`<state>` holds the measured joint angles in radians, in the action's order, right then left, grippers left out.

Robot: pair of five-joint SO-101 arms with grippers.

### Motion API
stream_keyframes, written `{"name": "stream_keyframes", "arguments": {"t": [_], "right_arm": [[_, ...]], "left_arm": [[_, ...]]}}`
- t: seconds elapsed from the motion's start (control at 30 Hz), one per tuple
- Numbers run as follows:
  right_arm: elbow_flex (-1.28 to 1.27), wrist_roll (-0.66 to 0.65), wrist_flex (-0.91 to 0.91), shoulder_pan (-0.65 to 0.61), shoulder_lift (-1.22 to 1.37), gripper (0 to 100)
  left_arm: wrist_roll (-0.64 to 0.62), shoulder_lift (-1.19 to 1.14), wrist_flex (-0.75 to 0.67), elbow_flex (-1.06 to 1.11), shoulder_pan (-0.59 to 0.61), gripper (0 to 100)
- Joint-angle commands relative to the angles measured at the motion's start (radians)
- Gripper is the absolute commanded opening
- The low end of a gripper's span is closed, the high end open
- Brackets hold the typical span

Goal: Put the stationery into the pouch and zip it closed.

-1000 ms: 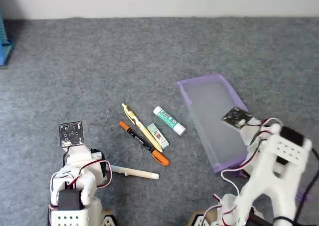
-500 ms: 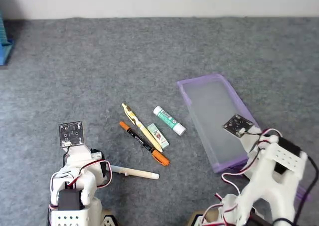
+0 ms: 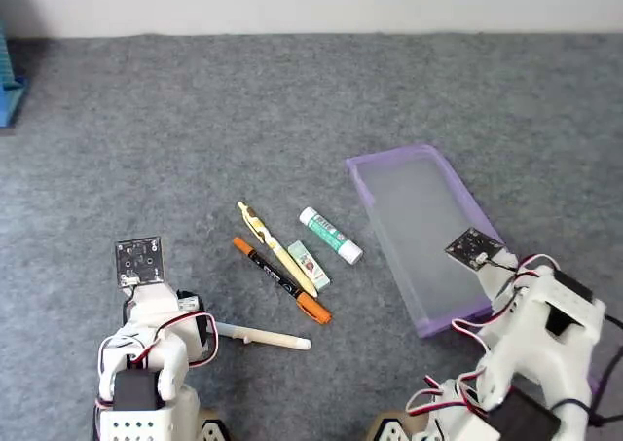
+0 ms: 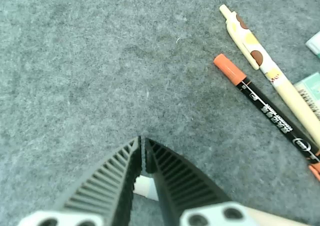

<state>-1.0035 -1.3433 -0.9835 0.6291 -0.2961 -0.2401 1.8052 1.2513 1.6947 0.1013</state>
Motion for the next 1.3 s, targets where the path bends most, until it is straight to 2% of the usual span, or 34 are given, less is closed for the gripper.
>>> {"name": "stream_keyframes", "arguments": {"t": [0.0, 0.07, 0.17, 0.3, 0.5, 0.6, 0.77, 0.9, 1.03, 1.17, 1.27], "right_arm": [[-0.015, -0.012, 0.013, 0.012, 0.031, 3.8], [-0.009, -0.012, 0.007, 0.013, 0.024, 0.4], [0.023, -0.008, -0.077, 0.015, -0.035, 0.8], [0.118, -0.005, -0.320, -0.005, -0.183, 0.9], [0.203, 0.029, -0.619, -0.117, -0.469, 0.9], [0.227, 0.153, -0.688, -0.200, -0.628, 0.9], [0.227, 0.519, -0.723, -0.409, -0.863, 0.9], [0.227, 0.666, -0.713, -0.533, -0.955, 0.9], [0.229, 0.858, -0.661, -0.584, -0.963, 0.8], [0.230, 1.103, -0.565, -0.590, -0.972, 0.8], [0.241, 1.246, -0.524, -0.598, -0.972, 0.8]], "left_arm": [[-0.008, 0.014, 0.003, -0.012, 0.003, 1], [-0.008, 0.014, 0.003, -0.012, 0.003, 1], [-0.008, 0.014, 0.003, -0.012, 0.003, 1], [-0.008, 0.014, 0.003, -0.012, 0.003, 1], [-0.008, 0.014, 0.003, -0.012, 0.003, 1], [-0.008, 0.014, 0.003, -0.012, 0.003, 1], [-0.008, 0.014, 0.003, -0.012, 0.003, 1], [-0.008, 0.014, 0.003, -0.012, 0.003, 1], [-0.008, 0.014, 0.003, -0.012, 0.003, 1], [-0.008, 0.014, 0.003, -0.012, 0.003, 1], [-0.009, 0.014, 0.003, -0.012, -0.035, 1]]}}
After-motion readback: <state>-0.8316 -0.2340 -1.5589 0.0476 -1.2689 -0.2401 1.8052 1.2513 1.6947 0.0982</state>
